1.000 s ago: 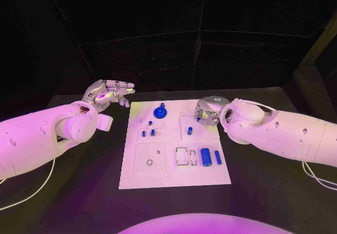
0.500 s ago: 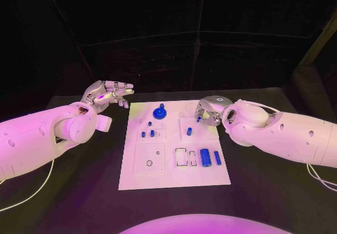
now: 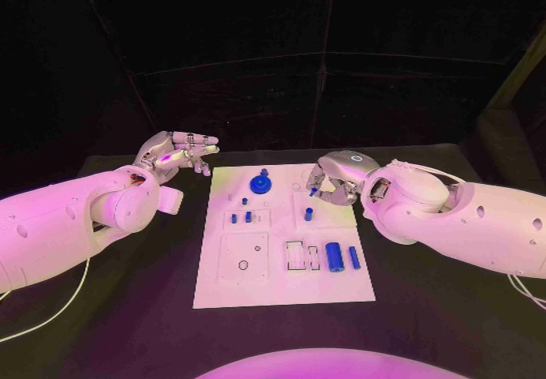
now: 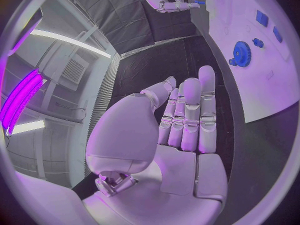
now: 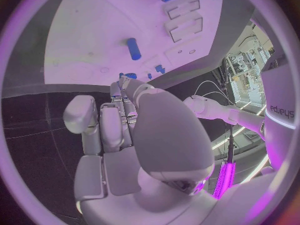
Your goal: Assemble the parts on the task board
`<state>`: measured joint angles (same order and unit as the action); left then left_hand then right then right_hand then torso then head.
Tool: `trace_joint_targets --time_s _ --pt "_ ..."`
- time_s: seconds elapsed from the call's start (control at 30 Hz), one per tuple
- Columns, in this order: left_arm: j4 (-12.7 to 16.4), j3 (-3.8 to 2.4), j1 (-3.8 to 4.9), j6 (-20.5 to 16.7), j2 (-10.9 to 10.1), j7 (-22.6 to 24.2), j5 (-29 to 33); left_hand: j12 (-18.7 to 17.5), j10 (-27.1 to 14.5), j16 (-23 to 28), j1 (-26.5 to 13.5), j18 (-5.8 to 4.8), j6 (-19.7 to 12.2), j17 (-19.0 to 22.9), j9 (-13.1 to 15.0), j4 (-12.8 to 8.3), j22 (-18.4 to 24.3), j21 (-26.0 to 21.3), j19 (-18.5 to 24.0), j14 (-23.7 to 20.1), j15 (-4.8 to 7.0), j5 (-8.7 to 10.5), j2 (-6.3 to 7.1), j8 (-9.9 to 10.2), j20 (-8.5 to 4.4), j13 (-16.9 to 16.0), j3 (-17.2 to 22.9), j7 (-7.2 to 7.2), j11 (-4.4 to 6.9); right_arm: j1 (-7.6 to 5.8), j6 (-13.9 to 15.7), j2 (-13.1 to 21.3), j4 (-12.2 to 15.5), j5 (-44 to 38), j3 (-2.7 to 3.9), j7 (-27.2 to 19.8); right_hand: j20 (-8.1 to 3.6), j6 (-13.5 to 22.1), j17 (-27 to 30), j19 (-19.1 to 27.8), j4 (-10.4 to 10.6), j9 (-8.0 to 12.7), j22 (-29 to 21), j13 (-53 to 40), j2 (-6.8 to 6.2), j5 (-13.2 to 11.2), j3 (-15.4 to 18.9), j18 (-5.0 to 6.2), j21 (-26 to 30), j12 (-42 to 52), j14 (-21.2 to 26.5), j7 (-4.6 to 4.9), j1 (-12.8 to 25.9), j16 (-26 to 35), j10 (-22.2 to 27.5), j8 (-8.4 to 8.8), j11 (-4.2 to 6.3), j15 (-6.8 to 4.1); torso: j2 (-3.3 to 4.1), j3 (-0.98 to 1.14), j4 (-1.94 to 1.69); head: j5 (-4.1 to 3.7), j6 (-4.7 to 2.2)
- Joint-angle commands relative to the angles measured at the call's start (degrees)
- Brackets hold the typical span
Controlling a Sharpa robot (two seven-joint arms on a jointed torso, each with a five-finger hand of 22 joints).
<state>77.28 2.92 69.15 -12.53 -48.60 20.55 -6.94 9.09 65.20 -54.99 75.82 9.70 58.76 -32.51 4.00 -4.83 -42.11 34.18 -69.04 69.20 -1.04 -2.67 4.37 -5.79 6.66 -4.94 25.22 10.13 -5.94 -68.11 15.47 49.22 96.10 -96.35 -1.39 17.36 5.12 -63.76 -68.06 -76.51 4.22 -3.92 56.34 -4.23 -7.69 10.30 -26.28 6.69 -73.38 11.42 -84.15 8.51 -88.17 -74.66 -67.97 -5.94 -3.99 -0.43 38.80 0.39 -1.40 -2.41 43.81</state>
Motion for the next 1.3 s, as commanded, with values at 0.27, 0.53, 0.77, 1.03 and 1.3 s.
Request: trace_joint_targets --time_s 0.27,0.53,0.77,1.03,1.3 --pt "0.61 -0.05 0.12 -0.06 0.25 0.85 0.3 0.31 -0.1 0.36 -0.23 0.72 -0.17 0.12 -0.06 0.02 0.12 -0.37 0.48 -0.36 -0.08 -0.19 -0.03 -0.34 0.02 -0.07 -0.24 0.42 -0.22 -0.43 2.75 -1.76 2.63 0.61 0.22 -0.29 -0.03 -0.41 -0.02 -0.27 -0.02 -0.09 0.07 -0.1 0.1 -0.19 -0.24 -0.47 -0.13 0.06 -1.87 -0.13 0.54 0.15 -0.37 0.37 -0.11 -0.36 0.01 -0.05 -0.02 1.96 0.32" --pt "0.69 -0.05 0.16 -0.15 0.45 0.8 0.3 0.31 -0.1 0.36 -0.23 0.72 -0.17 0.12 -0.06 0.02 0.12 -0.37 0.48 -0.36 -0.08 -0.19 -0.03 -0.34 0.02 -0.07 -0.24 0.42 -0.22 -0.3 1.69 -5.12 1.95 1.35 0.15 -0.95 -0.05 -0.47 -0.02 -0.3 -0.08 -0.09 0.13 -0.1 0.12 -0.16 -0.35 -0.48 -0.17 0.04 -1.88 -0.16 0.68 0.14 -0.38 0.37 -0.1 -0.38 0.07 -0.04 -0.13 4.31 0.82" --pt "0.74 -0.05 0.21 -0.15 0.92 0.75 0.3 0.31 -0.1 0.36 -0.23 0.72 -0.17 0.12 -0.06 0.02 0.12 -0.37 0.48 -0.36 -0.08 -0.19 -0.03 -0.34 0.02 -0.07 -0.24 0.42 -0.22 0.76 0.62 -8.24 0.46 1.57 -0.09 -1.49 -0.06 -0.47 0.0 -0.28 -0.1 -0.09 0.08 -0.09 0.15 -0.17 -0.4 -0.47 -0.15 0.03 -1.88 -0.16 0.73 0.15 -0.36 0.37 -0.11 -0.38 0.03 -0.07 -0.08 6.34 1.59" --pt "0.68 -0.06 0.23 -0.11 1.54 0.75 0.3 0.31 -0.1 0.36 -0.23 0.72 -0.17 0.12 -0.06 0.02 0.12 -0.37 0.48 -0.36 -0.08 -0.19 -0.03 -0.34 0.02 -0.07 -0.24 0.42 -0.22 2.98 -0.65 -11.19 -1.14 1.08 -1.08 -2.21 -0.08 -0.43 -0.07 -0.33 -0.19 -0.08 0.2 -0.07 0.24 -0.19 -0.57 -0.49 -0.22 -0.06 -1.9 -0.13 0.9 0.08 -0.27 0.44 -0.12 -0.38 0.07 0.03 -0.01 8.32 2.67" --pt "0.69 -0.06 0.24 0.02 1.88 0.75 0.3 0.31 -0.1 0.36 -0.23 0.72 -0.17 0.12 -0.06 0.02 0.12 -0.37 0.48 -0.36 -0.08 -0.19 -0.03 -0.34 0.02 -0.07 -0.24 0.42 -0.22 5.36 -1.39 -12.91 -2.0 0.76 -1.28 -2.79 -0.08 -0.38 0.03 -0.41 -0.25 -0.06 0.4 -0.06 0.28 -0.2 -0.66 -0.53 -0.33 -0.11 -1.89 -0.1 1.04 0.13 -0.21 0.48 -0.14 -0.37 0.05 0.03 0.03 8.98 3.15"
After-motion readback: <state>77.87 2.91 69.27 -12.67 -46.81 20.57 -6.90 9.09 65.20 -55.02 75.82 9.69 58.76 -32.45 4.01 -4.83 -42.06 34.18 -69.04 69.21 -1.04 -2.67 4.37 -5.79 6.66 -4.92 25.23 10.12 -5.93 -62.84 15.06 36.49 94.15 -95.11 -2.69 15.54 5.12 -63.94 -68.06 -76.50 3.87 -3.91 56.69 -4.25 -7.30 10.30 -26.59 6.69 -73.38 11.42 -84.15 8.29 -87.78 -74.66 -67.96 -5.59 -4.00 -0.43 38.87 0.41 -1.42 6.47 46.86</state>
